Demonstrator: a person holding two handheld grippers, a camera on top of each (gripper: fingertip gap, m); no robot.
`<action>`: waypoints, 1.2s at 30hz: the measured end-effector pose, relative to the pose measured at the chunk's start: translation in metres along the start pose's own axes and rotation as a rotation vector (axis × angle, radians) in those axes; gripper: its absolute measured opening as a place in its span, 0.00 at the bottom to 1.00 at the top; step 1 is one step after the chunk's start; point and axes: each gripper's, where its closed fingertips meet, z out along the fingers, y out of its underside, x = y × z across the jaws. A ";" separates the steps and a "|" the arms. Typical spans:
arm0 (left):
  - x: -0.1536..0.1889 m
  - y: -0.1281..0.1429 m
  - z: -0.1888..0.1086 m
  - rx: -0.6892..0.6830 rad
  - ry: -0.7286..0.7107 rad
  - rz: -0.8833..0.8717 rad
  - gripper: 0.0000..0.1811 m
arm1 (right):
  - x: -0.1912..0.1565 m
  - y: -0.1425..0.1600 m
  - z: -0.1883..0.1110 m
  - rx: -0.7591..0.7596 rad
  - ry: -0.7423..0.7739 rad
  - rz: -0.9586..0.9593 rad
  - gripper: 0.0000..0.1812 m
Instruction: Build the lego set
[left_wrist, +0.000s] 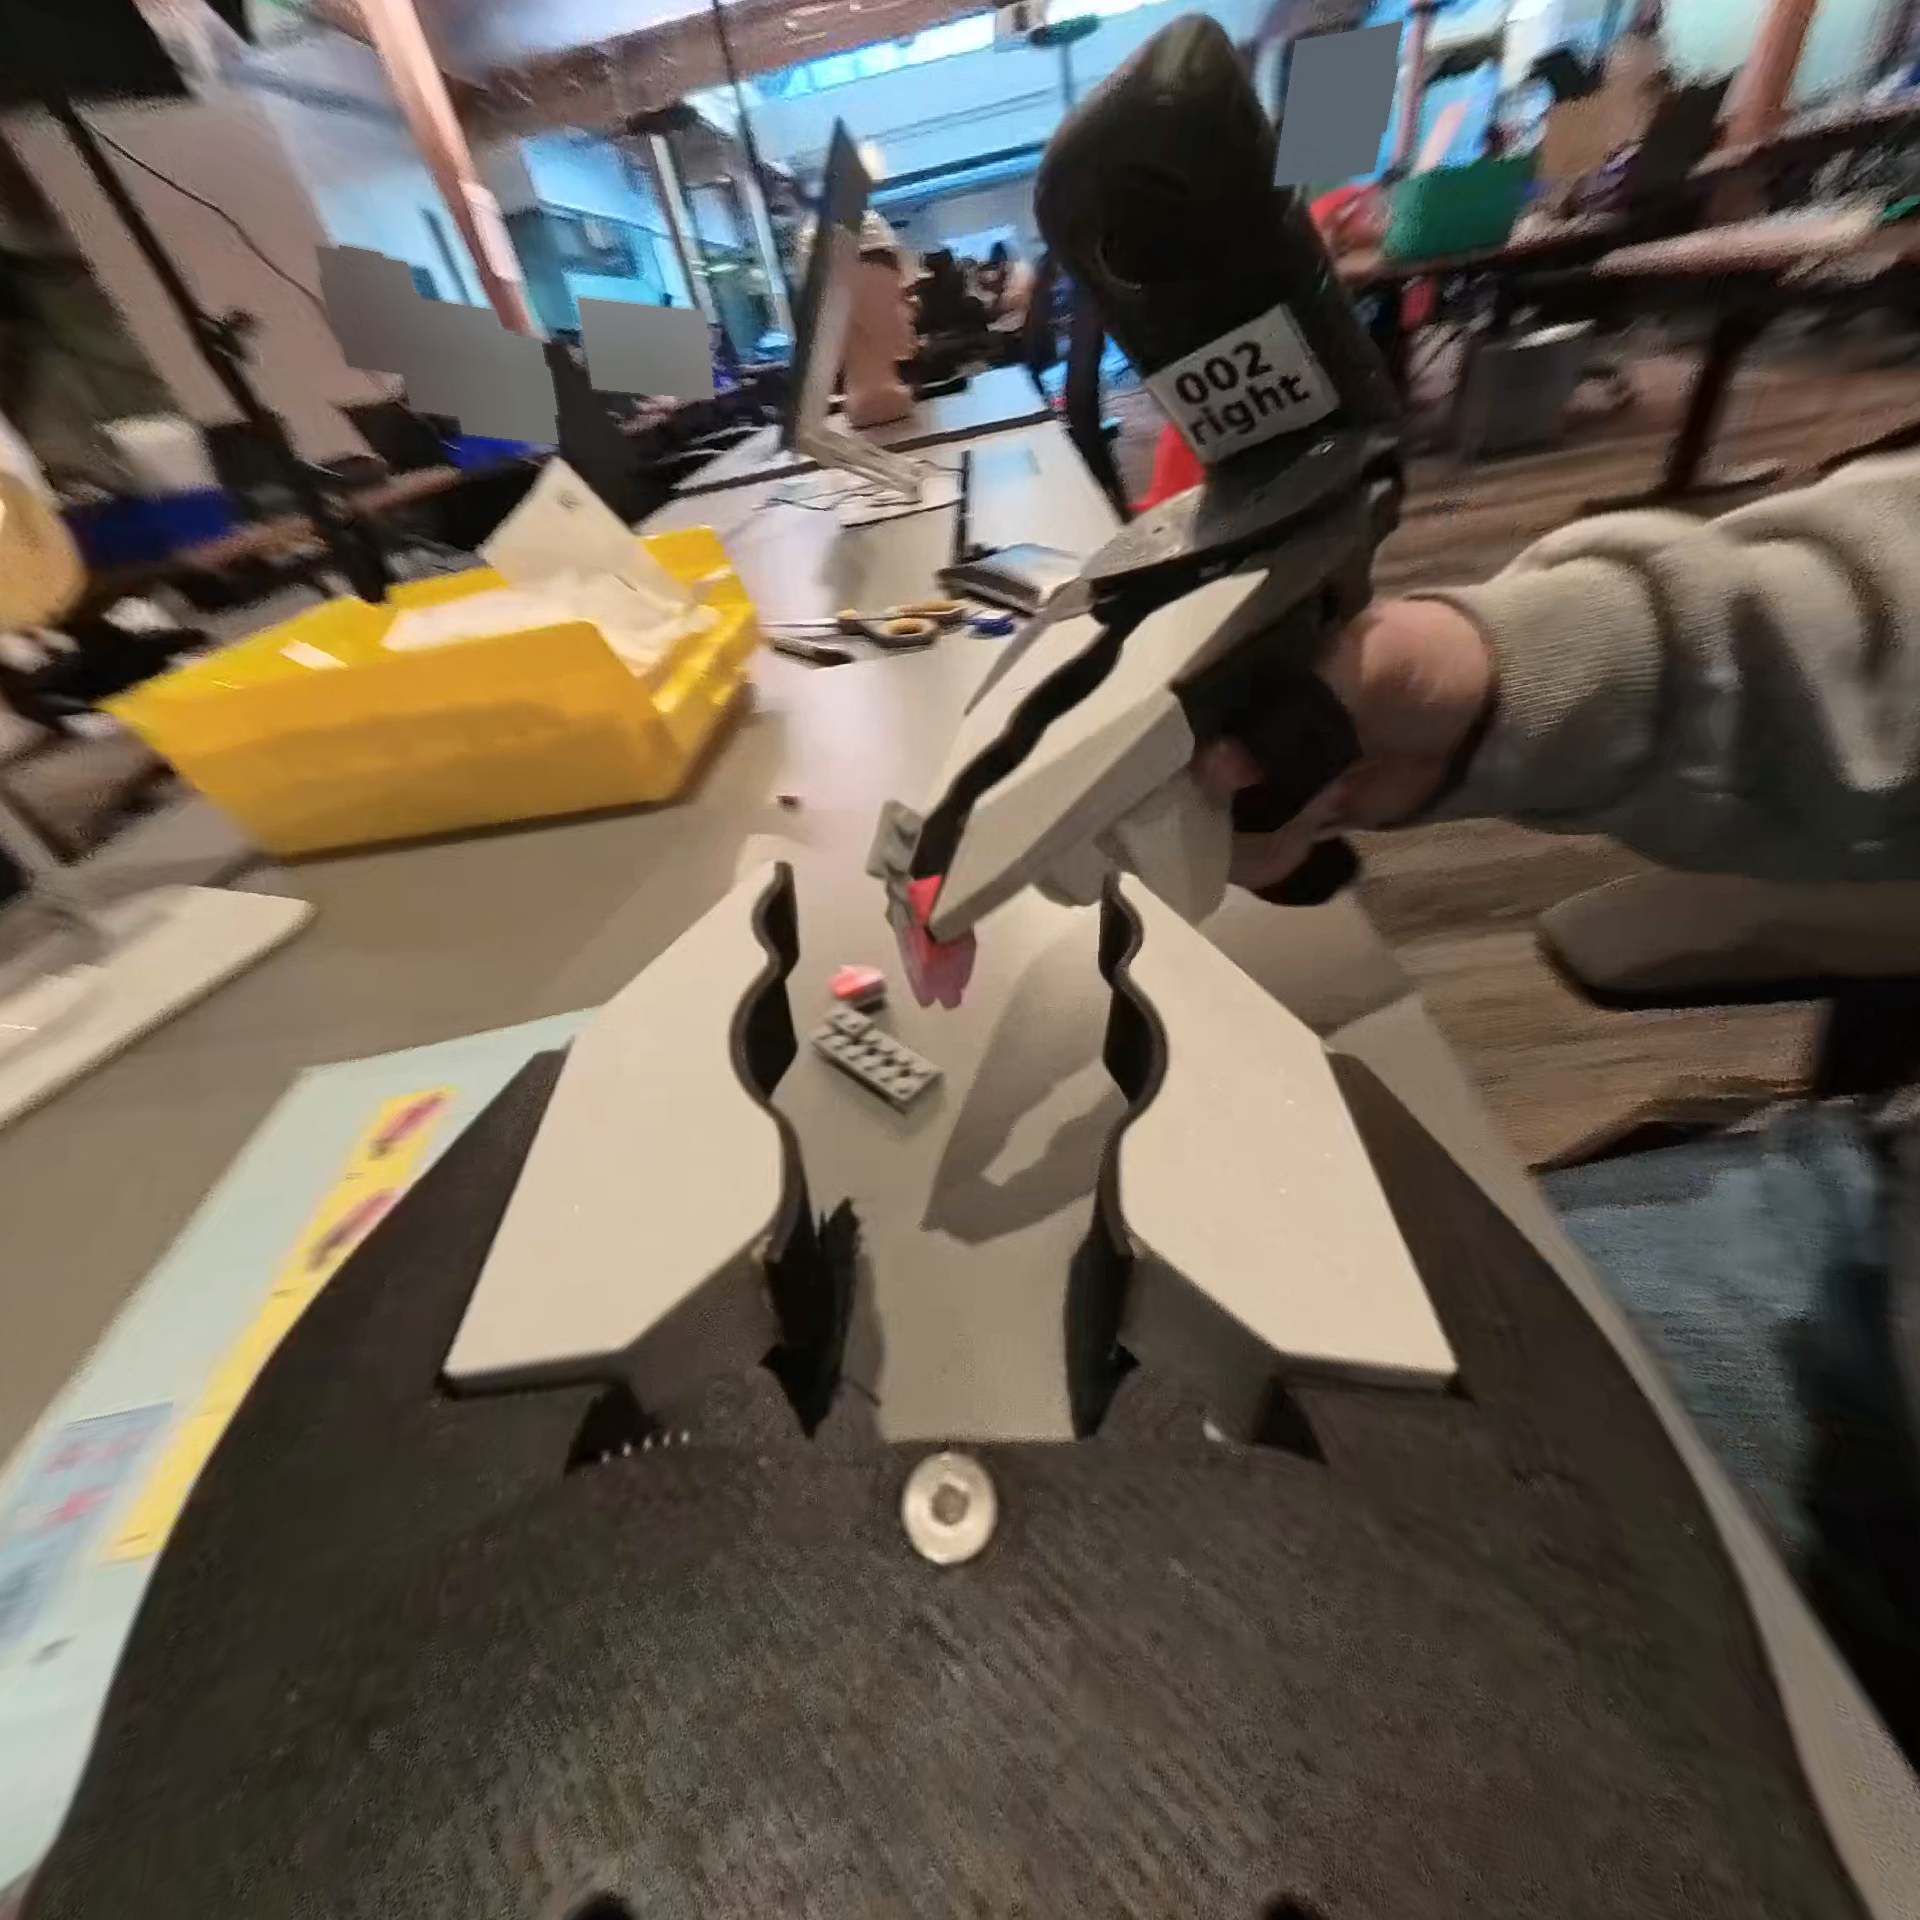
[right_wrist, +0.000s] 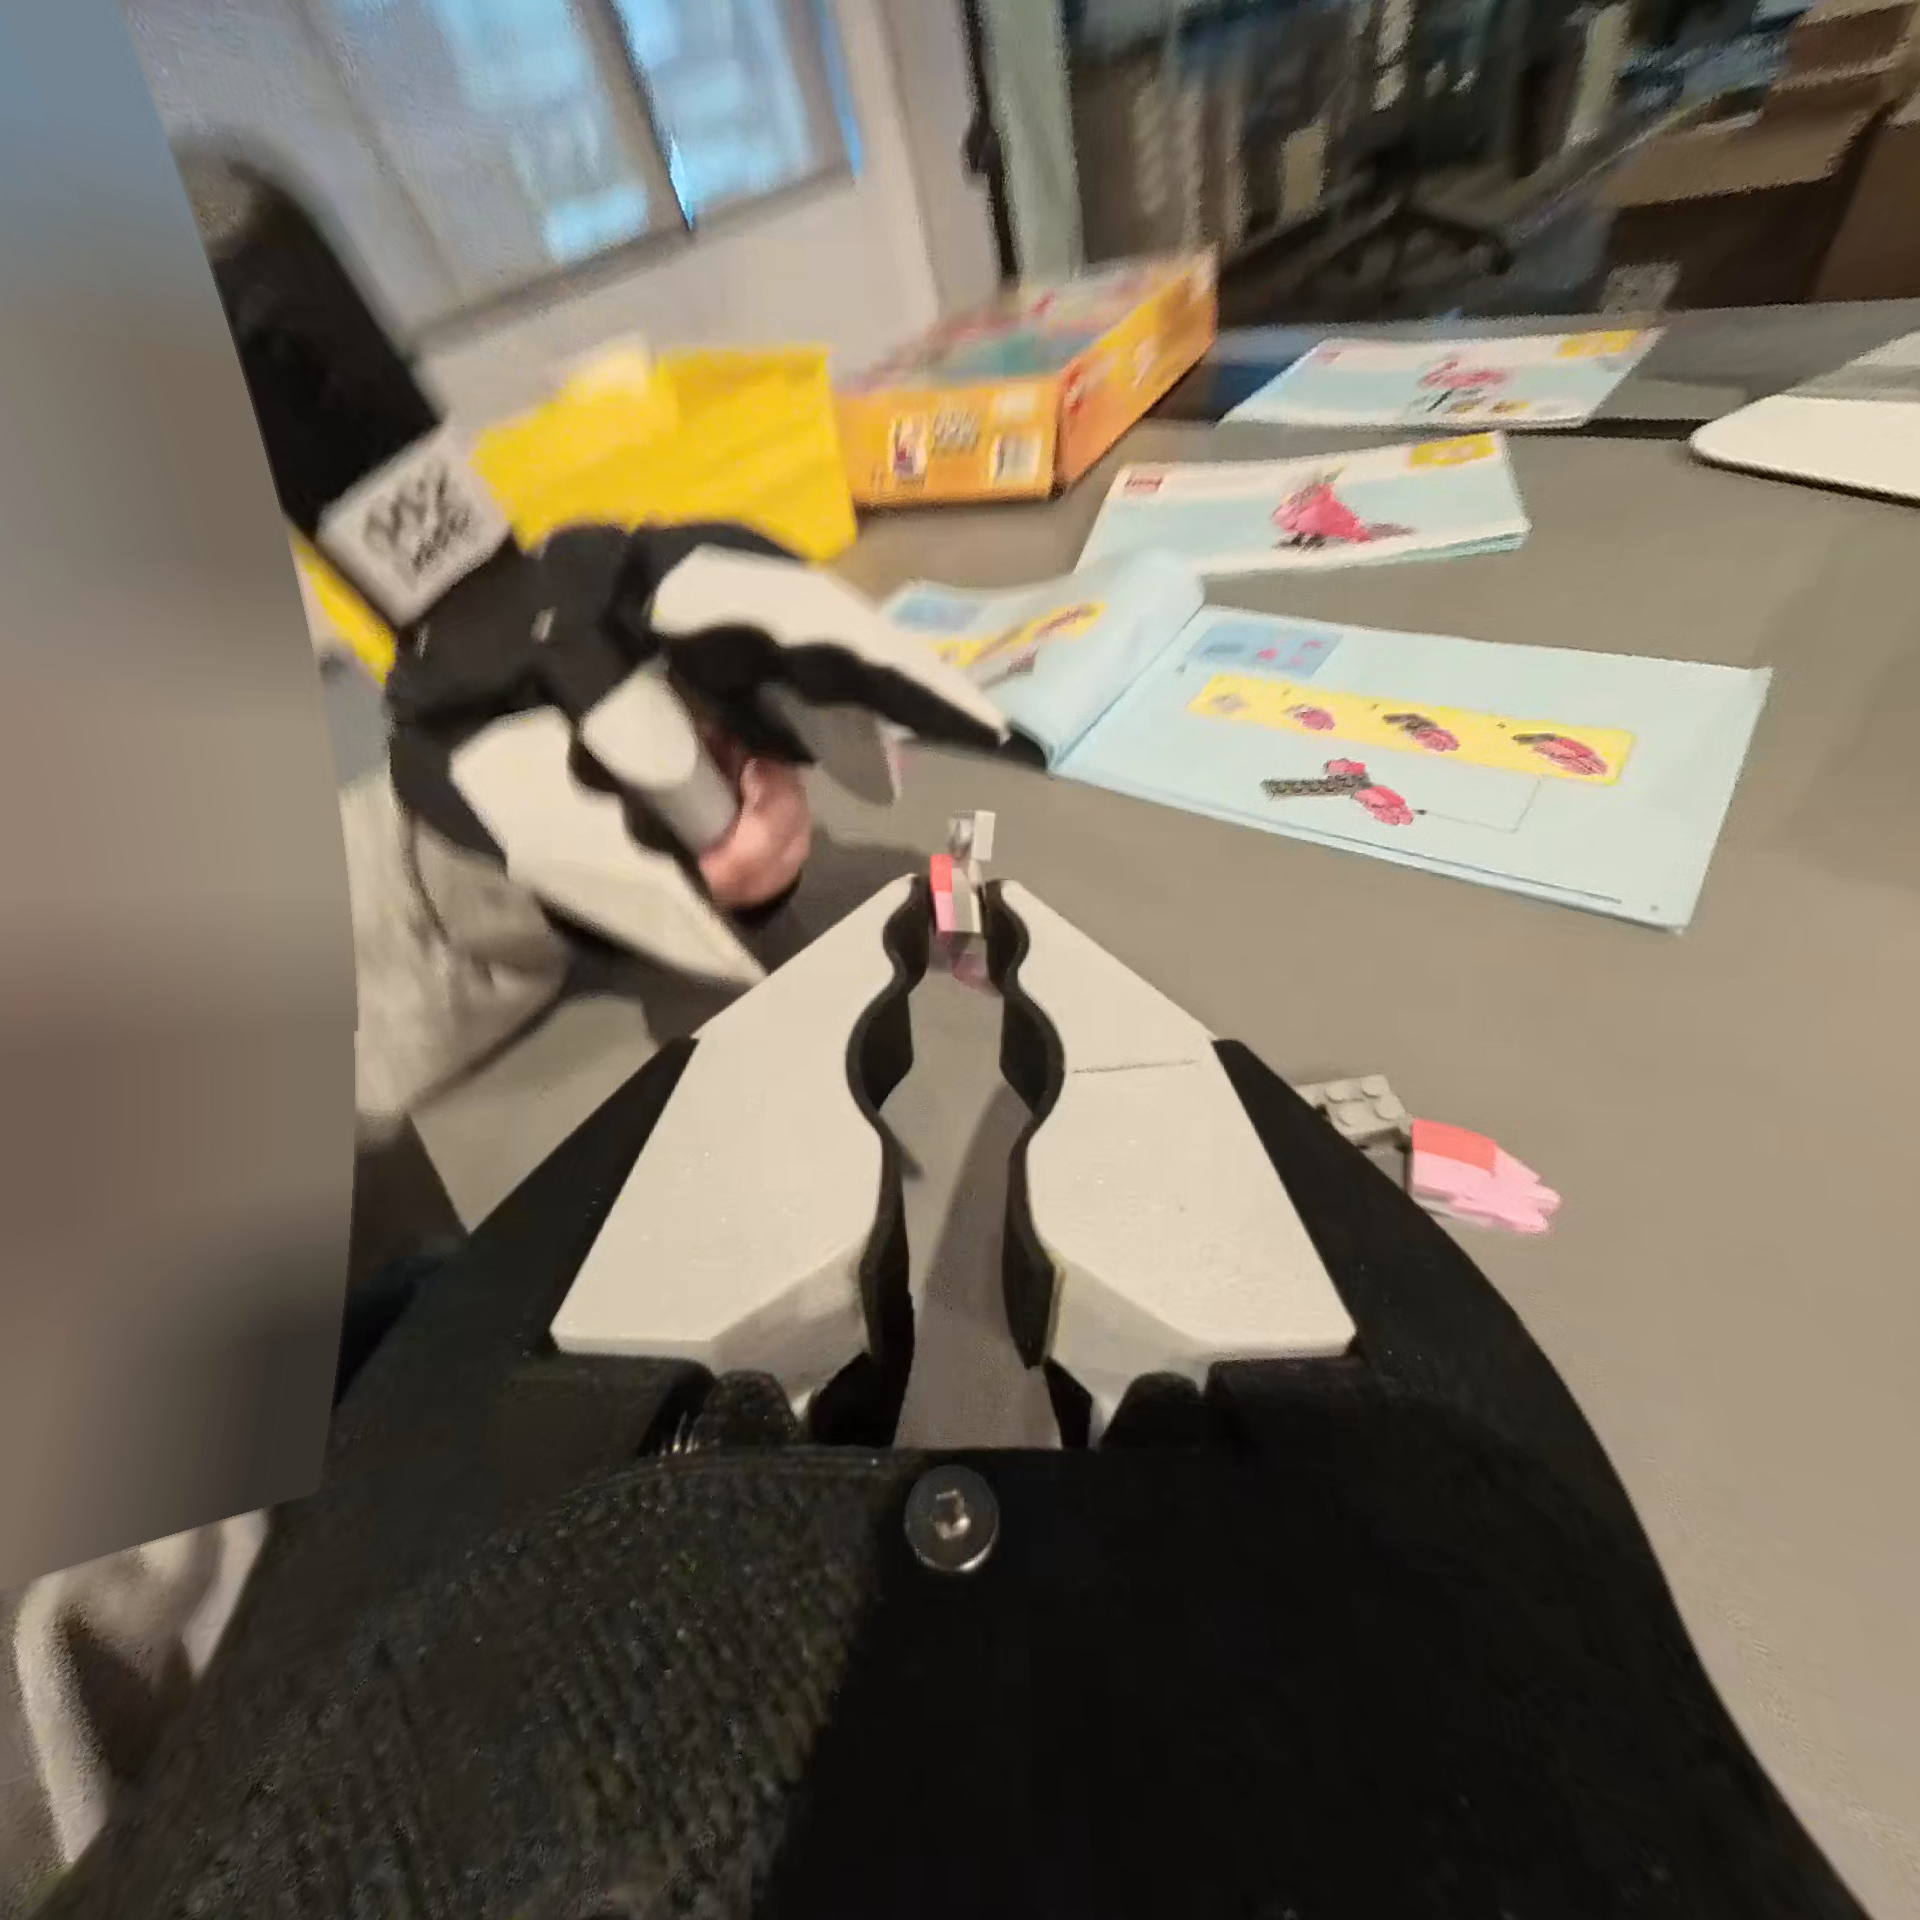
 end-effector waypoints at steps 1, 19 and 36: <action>-0.002 0.002 0.002 -0.012 -0.049 0.061 0.32 | 0.003 -0.004 0.000 0.052 0.004 0.056 0.05; -0.023 0.022 0.005 -0.186 -0.281 0.359 0.09 | 0.005 -0.014 0.005 0.265 -0.018 0.275 0.10; -0.002 0.049 0.009 -0.320 -0.092 0.487 0.09 | 0.008 0.010 -0.010 0.018 -0.092 0.258 0.02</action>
